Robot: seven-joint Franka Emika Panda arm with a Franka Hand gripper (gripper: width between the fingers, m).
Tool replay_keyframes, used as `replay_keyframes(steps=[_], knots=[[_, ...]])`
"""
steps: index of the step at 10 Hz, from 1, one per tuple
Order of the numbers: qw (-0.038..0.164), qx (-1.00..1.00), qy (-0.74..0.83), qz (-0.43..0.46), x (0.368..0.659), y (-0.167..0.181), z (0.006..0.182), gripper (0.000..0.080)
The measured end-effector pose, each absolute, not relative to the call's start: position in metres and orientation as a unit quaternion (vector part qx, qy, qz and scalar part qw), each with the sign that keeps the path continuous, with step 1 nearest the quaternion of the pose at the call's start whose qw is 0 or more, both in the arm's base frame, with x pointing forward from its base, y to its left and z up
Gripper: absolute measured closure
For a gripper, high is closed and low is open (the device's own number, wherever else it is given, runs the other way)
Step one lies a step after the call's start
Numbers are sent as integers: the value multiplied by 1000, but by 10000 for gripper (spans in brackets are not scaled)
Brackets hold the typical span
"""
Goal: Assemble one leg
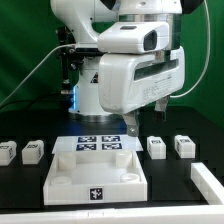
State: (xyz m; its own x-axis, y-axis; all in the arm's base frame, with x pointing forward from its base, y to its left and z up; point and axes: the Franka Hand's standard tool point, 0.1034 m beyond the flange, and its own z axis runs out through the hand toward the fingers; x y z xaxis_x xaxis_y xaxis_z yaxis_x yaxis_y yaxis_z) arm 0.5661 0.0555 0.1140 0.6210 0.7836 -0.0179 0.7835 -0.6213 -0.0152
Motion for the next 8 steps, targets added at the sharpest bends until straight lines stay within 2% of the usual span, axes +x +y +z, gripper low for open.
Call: replay_keyframes(steps=[2, 4, 6, 8], knots=[[4, -889, -457, 14, 561, 55, 113, 150], [9, -801, -598, 18, 547, 38, 111, 150], [13, -730, -683, 20, 545, 22, 109, 150], [13, -691, -722, 21, 544, 21, 109, 150]])
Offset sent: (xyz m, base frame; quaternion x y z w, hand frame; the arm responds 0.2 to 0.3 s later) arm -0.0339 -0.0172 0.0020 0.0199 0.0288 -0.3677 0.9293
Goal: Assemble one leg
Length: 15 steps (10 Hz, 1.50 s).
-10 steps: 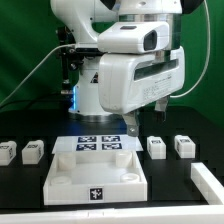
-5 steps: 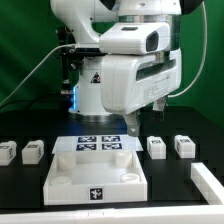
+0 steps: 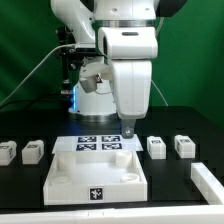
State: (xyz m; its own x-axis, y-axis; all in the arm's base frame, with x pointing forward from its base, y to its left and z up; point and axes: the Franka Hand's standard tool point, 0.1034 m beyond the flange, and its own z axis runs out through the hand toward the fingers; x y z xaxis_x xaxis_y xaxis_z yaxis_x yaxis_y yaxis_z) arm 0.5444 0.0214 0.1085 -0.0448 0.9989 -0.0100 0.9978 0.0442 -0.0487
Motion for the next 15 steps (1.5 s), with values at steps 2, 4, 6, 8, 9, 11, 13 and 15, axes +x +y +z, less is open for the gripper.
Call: replay_keyframes(steps=[2, 4, 6, 8, 9, 11, 13, 15], knots=[[13, -641, -767, 23, 544, 18, 108, 150], [15, -651, -759, 23, 529, 13, 105, 150], [23, -667, -744, 32, 479, 8, 94, 150], [34, -684, -728, 23, 456, 6, 75, 150], [33, -684, -728, 24, 458, 6, 75, 150], [34, -685, -728, 24, 457, 5, 74, 150], [35, -686, -727, 26, 456, 4, 72, 150], [53, -696, -715, 35, 438, -15, 51, 150]])
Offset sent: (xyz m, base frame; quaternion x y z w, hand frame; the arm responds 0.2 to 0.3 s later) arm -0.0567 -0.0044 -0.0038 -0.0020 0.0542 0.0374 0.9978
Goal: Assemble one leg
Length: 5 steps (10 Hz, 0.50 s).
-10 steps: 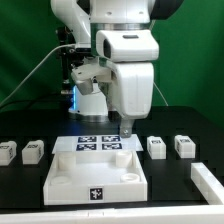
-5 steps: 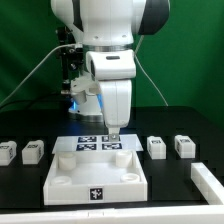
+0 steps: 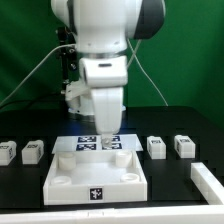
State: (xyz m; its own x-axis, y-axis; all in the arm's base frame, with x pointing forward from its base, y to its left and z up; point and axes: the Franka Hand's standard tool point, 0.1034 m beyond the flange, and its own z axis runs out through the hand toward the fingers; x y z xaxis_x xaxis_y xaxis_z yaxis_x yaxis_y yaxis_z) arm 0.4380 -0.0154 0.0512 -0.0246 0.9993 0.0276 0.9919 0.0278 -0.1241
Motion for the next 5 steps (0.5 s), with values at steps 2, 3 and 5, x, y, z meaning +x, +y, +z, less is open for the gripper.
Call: replay_keyframes(steps=[2, 3, 5], knots=[[62, -703, -707, 36, 431, -24, 30, 150], [65, -705, -705, 37, 428, -26, 20, 150], [65, -708, -703, 34, 428, -27, 9, 150]])
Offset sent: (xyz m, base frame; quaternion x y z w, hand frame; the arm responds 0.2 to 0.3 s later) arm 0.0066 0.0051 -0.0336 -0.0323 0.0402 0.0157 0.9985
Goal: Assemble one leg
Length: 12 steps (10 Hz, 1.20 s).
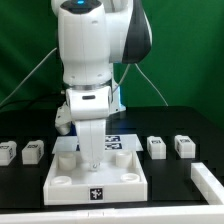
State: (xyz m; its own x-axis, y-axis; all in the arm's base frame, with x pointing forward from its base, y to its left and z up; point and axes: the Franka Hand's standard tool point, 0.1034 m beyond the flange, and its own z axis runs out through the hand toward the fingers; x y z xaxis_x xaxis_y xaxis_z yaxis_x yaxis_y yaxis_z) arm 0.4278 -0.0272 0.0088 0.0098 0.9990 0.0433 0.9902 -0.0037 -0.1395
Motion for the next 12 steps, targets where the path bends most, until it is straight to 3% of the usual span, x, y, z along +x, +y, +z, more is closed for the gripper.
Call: replay_keyframes(steps=[3, 4, 5, 6, 7, 8, 9, 12], knots=[[64, -707, -703, 33, 428, -27, 9, 150], [64, -707, -703, 34, 428, -27, 8, 263], [65, -707, -703, 34, 428, -27, 8, 263], [65, -707, -703, 34, 427, -27, 8, 446], [65, -707, -703, 34, 427, -27, 8, 581], [65, -707, -703, 34, 427, -27, 8, 581], [61, -708, -703, 31, 430, -28, 9, 729], [59, -708, -703, 29, 431, -28, 9, 729]])
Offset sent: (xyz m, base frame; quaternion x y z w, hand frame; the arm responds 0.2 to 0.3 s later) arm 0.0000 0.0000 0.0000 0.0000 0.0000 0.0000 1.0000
